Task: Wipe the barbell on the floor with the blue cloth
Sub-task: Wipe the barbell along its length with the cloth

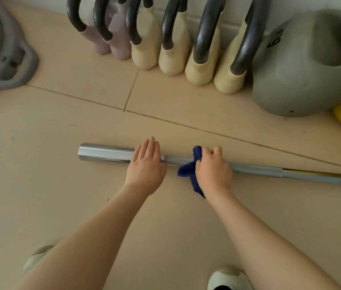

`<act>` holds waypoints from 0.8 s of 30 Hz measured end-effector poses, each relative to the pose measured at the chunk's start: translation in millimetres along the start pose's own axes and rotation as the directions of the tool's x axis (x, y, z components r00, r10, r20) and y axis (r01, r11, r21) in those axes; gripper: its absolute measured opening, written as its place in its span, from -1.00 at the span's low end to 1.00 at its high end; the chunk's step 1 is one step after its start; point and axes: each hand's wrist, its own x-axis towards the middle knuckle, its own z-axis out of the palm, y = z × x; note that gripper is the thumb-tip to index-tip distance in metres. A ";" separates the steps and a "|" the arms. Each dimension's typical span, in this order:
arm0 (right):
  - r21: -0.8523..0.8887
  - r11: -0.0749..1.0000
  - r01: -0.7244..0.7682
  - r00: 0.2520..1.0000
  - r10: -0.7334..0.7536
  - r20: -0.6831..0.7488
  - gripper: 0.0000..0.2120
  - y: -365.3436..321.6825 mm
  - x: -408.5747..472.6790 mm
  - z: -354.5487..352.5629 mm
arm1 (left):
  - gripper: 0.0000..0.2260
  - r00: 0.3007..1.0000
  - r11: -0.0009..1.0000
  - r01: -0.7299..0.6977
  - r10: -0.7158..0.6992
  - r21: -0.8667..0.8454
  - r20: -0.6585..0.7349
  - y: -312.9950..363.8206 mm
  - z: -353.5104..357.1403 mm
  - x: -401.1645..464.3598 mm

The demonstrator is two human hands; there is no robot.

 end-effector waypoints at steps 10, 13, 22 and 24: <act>-0.081 0.915 0.395 0.903 -0.372 0.214 -0.77 -50.1 -34.1 20.3 | -0.39 0.980 0.979 -0.196 0.197 0.061 -0.003 -29.8 14.2 -55.7; -0.147 0.973 0.179 0.982 -0.166 0.096 -0.81 -20.5 -26.1 9.0 | -0.18 0.988 0.983 -0.153 0.153 0.103 0.004 -36.8 15.1 -65.1; -0.029 0.922 0.386 0.890 -0.364 0.273 -0.87 -43.4 -53.0 26.5 | -0.13 0.889 0.960 -0.279 0.245 0.034 0.388 -34.1 0.0 -22.1; -0.095 0.910 0.403 0.878 -0.355 0.320 -0.83 -23.6 -51.8 14.7 | -0.15 0.859 0.949 -0.312 0.258 0.052 0.442 -35.0 1.3 -18.1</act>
